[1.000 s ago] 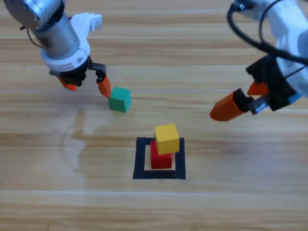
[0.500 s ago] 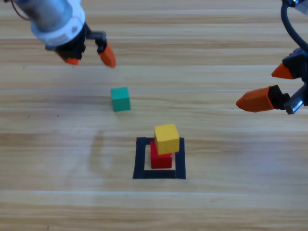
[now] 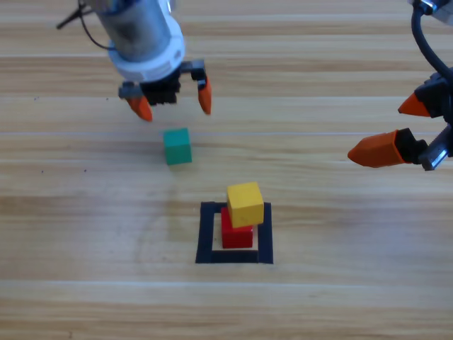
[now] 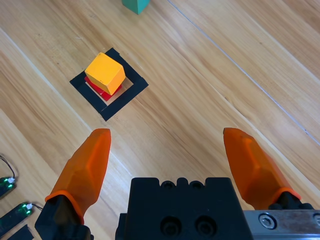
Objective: Stack the blocks in the rectangular block: red at the bottom, yellow in the middle, green on top
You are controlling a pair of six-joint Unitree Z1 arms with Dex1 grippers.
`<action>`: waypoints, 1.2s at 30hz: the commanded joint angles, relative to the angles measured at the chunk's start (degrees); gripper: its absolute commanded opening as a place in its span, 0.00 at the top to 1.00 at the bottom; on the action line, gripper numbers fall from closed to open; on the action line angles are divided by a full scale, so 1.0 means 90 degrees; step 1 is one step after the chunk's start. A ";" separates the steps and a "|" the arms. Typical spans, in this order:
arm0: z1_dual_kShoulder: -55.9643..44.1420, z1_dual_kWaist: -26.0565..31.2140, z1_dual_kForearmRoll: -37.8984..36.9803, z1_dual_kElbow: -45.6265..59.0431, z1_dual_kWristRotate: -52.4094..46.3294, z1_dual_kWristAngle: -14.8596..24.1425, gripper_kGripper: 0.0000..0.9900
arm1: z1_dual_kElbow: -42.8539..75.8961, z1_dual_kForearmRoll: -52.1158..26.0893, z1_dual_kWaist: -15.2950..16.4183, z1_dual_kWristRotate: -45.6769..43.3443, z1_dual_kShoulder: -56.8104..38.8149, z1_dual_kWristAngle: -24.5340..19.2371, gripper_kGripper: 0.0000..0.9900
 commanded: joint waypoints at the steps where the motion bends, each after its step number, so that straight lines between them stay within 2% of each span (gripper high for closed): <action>1: 0.1168 -0.0175 0.0806 -0.1064 -0.0549 0.0152 0.04 | 0.0161 -0.0111 -0.0146 -0.0112 -0.0013 0.0218 0.00; 6: 0.1656 -0.0175 0.1294 -0.1787 -0.0784 0.0172 0.04 | 0.0151 -0.0111 -0.0146 -0.0112 -0.0003 0.0267 0.00; 10: 0.2320 -0.0175 0.2085 -0.2832 -0.1047 0.0279 0.00 | 0.0161 -0.0111 -0.0146 -0.0122 0.0006 0.0267 0.00; 21: 0.2574 -0.0155 0.2173 -0.2880 -0.1028 0.0348 0.01 | 0.0161 -0.0111 -0.0146 -0.0112 0.0036 0.0306 0.00; 33: 0.2730 -0.0136 0.2173 -0.2851 -0.0725 0.0279 0.15 | 0.0171 -0.0111 -0.0146 -0.0112 0.0046 0.0316 0.00; 36: 0.2730 -0.0126 0.2173 -0.2851 -0.0667 0.0279 0.27 | 0.0171 -0.0101 -0.0146 -0.0112 0.0046 0.0316 0.00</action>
